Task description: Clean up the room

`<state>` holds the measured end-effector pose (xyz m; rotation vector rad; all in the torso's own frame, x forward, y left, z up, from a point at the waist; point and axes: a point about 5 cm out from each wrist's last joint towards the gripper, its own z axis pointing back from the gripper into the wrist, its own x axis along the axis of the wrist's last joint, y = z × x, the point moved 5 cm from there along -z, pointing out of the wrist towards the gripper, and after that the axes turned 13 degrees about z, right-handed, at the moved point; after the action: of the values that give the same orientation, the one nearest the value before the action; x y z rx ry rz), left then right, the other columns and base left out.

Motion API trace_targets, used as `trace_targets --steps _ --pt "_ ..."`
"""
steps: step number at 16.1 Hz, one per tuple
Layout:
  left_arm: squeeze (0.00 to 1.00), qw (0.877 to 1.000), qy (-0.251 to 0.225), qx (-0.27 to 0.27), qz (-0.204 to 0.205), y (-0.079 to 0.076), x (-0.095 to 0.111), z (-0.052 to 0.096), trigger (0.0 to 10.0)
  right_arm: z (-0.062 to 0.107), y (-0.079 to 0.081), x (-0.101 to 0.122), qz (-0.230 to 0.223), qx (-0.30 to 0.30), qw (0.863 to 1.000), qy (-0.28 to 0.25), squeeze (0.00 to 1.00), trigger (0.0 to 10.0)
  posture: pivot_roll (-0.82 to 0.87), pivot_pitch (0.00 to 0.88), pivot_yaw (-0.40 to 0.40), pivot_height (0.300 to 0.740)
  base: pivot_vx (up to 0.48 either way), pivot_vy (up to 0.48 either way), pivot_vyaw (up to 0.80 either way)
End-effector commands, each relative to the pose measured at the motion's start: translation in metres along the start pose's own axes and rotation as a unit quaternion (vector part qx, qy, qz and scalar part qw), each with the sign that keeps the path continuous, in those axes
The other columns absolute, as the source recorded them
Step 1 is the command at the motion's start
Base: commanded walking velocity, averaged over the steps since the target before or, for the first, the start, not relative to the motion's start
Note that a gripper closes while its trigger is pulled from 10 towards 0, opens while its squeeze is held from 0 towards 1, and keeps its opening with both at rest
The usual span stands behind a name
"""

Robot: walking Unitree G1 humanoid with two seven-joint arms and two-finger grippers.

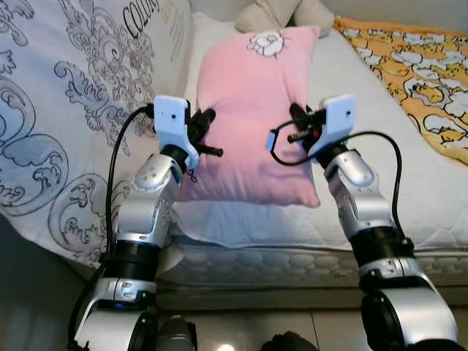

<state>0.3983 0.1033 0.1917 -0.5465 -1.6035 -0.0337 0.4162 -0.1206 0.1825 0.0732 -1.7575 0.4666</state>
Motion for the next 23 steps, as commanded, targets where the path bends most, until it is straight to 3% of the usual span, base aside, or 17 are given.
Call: trace_targets --steps 1,5,9,15,17,19,23 --pt "0.0 1.0 -0.018 0.017 -0.006 0.005 0.009 0.001 0.0 0.004 -0.016 0.003 0.001 -0.032 0.999 -0.003 0.0 0.0 0.07 0.0 -0.051 0.697 0.0 0.0 0.0" --pt "0.0 1.0 -0.009 0.014 -0.006 -0.005 0.002 0.005 0.0 0.005 -0.008 -0.004 -0.005 -0.032 0.999 0.018 0.0 0.0 0.06 0.0 -0.048 0.697 0.0 0.0 0.51" --pt "0.0 1.0 -0.006 0.011 -0.017 -0.007 0.001 0.005 0.0 0.009 -0.01 -0.008 -0.02 -0.047 0.998 0.024 0.0 0.0 0.06 0.0 -0.048 0.71 0.0 0.0 0.12" --pt "0.0 0.999 -0.001 0.001 -0.04 -0.01 -0.001 0.002 0.0 0.015 -0.01 -0.013 0.001 -0.052 0.998 0.027 0.0 0.0 0.05 0.0 -0.042 0.71 0.0 0.0 0.0" --pt "0.0 0.999 -0.004 -0.005 -0.035 -0.013 0.0 0.002 0.0 0.018 -0.012 -0.014 0.006 -0.059 0.998 0.024 0.0 0.0 0.05 0.0 -0.042 0.71 0.0 0.0 0.0" --pt "0.0 0.998 -0.014 -0.015 -0.057 -0.019 0.005 0.002 0.0 0.019 -0.021 -0.009 0.01 -0.078 0.997 0.011 0.0 0.0 0.04 0.0 -0.037 0.71 0.48 0.0 0.0" --pt "0.0 0.998 -0.027 -0.017 -0.062 -0.021 0.016 -0.002 0.0 0.01 -0.03 0.009 0.023 -0.076 0.997 -0.009 0.0 0.0 0.05 0.0 -0.035 0.71 0.48 0.0 0.0"
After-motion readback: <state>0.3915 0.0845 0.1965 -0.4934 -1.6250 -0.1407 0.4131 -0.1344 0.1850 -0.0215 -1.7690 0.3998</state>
